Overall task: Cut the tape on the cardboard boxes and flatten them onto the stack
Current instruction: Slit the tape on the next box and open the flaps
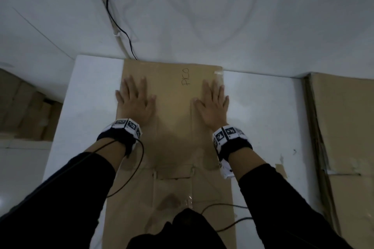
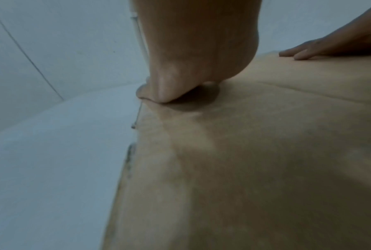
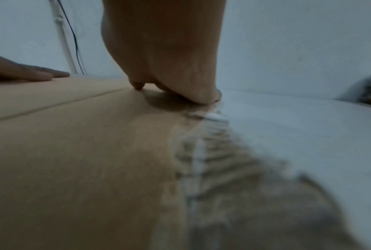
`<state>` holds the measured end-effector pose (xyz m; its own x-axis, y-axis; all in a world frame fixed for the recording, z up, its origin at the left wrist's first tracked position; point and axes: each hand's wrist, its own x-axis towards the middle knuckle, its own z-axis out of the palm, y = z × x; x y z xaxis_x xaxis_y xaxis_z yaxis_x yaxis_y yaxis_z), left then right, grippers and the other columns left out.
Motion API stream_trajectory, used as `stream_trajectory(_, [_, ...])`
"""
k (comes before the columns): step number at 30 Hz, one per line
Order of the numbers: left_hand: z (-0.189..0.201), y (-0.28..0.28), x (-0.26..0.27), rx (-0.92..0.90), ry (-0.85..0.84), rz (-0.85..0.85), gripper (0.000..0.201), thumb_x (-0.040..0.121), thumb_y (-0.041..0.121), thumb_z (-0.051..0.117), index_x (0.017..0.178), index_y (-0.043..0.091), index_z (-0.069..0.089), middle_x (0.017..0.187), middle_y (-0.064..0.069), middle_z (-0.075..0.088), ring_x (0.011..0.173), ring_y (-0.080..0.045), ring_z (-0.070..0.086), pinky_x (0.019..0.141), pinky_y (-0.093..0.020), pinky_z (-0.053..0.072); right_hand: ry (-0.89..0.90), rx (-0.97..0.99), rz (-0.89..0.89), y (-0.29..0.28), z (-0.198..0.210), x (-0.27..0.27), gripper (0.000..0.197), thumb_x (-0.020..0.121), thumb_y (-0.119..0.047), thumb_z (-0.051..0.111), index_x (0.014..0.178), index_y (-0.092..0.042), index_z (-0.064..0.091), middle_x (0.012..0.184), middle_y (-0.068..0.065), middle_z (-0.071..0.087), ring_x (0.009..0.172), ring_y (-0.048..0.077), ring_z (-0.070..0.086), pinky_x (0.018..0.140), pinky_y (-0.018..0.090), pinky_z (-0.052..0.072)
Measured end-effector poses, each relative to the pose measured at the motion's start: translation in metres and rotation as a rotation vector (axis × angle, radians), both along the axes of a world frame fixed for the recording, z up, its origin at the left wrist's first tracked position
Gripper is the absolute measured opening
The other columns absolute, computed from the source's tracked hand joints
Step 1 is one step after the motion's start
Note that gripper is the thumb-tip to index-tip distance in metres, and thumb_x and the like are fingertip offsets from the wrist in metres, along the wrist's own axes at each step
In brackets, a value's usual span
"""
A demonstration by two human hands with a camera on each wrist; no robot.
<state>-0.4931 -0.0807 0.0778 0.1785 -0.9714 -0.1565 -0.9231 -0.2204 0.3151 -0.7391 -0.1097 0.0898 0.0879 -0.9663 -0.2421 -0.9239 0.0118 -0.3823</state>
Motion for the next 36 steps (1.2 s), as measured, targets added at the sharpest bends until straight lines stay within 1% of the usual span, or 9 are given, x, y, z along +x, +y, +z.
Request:
stream_trajectory(5, [0.009,0.034,0.010,-0.085,0.129,0.042,0.056,0.098,0.026,0.032,0.151,0.008,0.026,0.155,-0.024,0.019,0.143,-0.041,0.017,0.115,-0.054,0.014,-0.254,-0.123,-0.111,0.037,0.004,-0.025,0.063,0.101,-0.014,0.048,0.156,-0.014,0.019,0.164,0.013,0.009,0.150,0.032,0.014,0.121,0.051,0.019])
stream_trajectory(8, [0.006,0.088,-0.002,-0.167,0.097,0.268,0.055,0.088,0.022,0.048,0.140,0.008,0.042,0.139,-0.024,0.041,0.121,-0.041,0.041,0.100,-0.051,0.034,-0.178,-0.198,-0.278,0.100,0.009,-0.035,0.054,0.097,-0.017,0.055,0.148,-0.012,0.038,0.152,0.015,0.035,0.135,0.035,0.036,0.111,0.049,0.030])
stream_trajectory(13, [0.036,0.150,-0.019,0.003,0.184,0.636,0.063,0.082,0.039,0.070,0.128,0.004,0.045,0.125,-0.023,0.043,0.114,-0.040,0.042,0.087,-0.053,0.040,-0.289,-0.168,-0.556,0.180,0.009,-0.047,0.036,0.093,-0.037,0.060,0.122,-0.016,0.055,0.116,0.007,0.059,0.107,0.028,0.057,0.092,0.046,0.048])
stream_trajectory(16, [0.033,0.164,-0.006,0.075,0.319,0.655,0.064,0.079,0.046,0.071,0.115,-0.002,0.051,0.118,-0.025,0.049,0.109,-0.041,0.048,0.086,-0.051,0.044,-0.335,-0.130,-0.611,0.197,0.004,-0.049,0.035,0.095,-0.041,0.055,0.112,-0.011,0.060,0.103,0.009,0.064,0.097,0.029,0.062,0.087,0.047,0.052])
stream_trajectory(20, [0.044,0.183,0.021,0.126,0.599,0.443,0.050,0.090,0.044,0.060,0.064,0.003,0.049,0.069,-0.014,0.055,0.079,-0.035,0.057,0.073,-0.036,0.042,-0.349,-0.044,-0.594,0.211,0.019,-0.058,0.038,0.097,-0.040,0.049,0.093,-0.005,0.063,0.090,0.017,0.060,0.093,0.038,0.060,0.075,0.034,0.043])
stream_trajectory(25, [0.065,0.243,0.017,0.132,0.799,0.301,0.027,0.099,0.031,0.049,0.113,0.008,0.049,0.105,-0.005,0.055,0.099,-0.026,0.054,0.081,-0.034,0.041,-0.479,-0.069,-0.524,0.264,0.028,-0.055,0.071,0.095,-0.065,0.032,0.121,-0.004,0.058,0.104,0.011,0.058,0.099,0.030,0.058,0.078,0.030,0.039])
stream_trajectory(27, [0.068,0.272,0.009,0.080,0.816,0.302,0.027,0.100,0.027,0.048,0.115,0.004,0.047,0.108,-0.007,0.056,0.100,-0.026,0.055,0.079,-0.033,0.040,-0.551,-0.122,-0.534,0.290,0.028,-0.050,0.086,0.090,-0.074,0.025,0.121,-0.001,0.058,0.107,0.010,0.063,0.097,0.024,0.058,0.086,0.031,0.043])
stream_trajectory(31, [0.085,0.314,-0.012,-0.051,0.823,0.249,0.026,0.102,0.029,0.043,0.120,0.011,0.047,0.108,-0.005,0.059,0.095,-0.022,0.055,0.081,-0.031,0.040,-0.497,-0.164,-0.595,0.330,0.042,-0.047,0.037,0.104,-0.032,0.040,0.124,-0.009,0.059,0.114,0.011,0.066,0.105,0.027,0.061,0.097,0.036,0.046])
stream_trajectory(36, [0.116,0.319,-0.040,-0.162,0.861,0.143,0.018,0.102,0.029,0.041,0.117,0.019,0.046,0.104,0.000,0.059,0.094,-0.021,0.058,0.078,-0.030,0.041,-0.534,-0.332,-0.642,0.344,0.067,-0.073,0.073,0.093,-0.070,0.027,0.116,-0.009,0.062,0.101,0.009,0.067,0.092,0.023,0.063,0.089,0.038,0.051])
